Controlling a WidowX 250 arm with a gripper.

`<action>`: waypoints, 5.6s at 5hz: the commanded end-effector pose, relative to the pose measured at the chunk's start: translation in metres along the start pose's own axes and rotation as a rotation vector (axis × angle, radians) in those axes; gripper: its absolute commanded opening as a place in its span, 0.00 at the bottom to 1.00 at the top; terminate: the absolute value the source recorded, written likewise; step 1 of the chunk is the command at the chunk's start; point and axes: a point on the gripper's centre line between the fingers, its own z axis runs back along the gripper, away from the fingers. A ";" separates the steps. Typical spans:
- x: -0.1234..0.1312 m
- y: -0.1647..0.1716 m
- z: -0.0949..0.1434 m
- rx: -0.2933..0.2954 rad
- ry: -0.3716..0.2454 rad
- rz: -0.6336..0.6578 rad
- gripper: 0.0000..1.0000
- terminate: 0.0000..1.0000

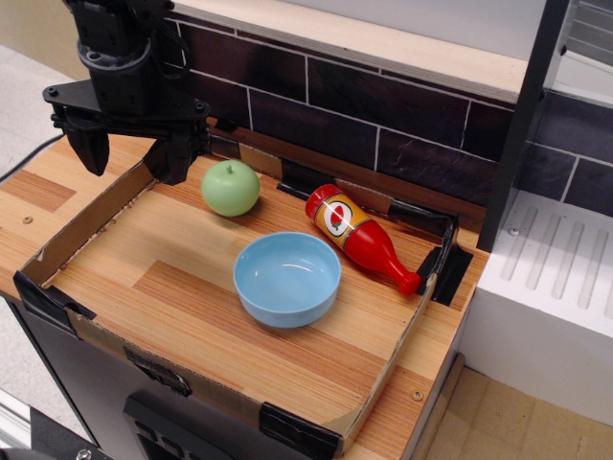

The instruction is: Upright hot sauce bottle

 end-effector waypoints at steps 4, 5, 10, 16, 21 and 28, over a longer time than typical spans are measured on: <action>-0.018 -0.061 0.046 -0.006 0.165 0.471 1.00 0.00; -0.024 -0.089 0.053 -0.054 0.139 0.598 1.00 0.00; -0.063 -0.181 0.020 -0.098 0.207 0.911 1.00 0.00; -0.058 -0.208 -0.018 -0.073 0.221 1.009 0.00 0.00; -0.060 -0.192 0.022 -0.157 0.251 0.631 0.00 0.00; -0.062 -0.174 0.073 -0.283 1.008 0.357 0.00 0.00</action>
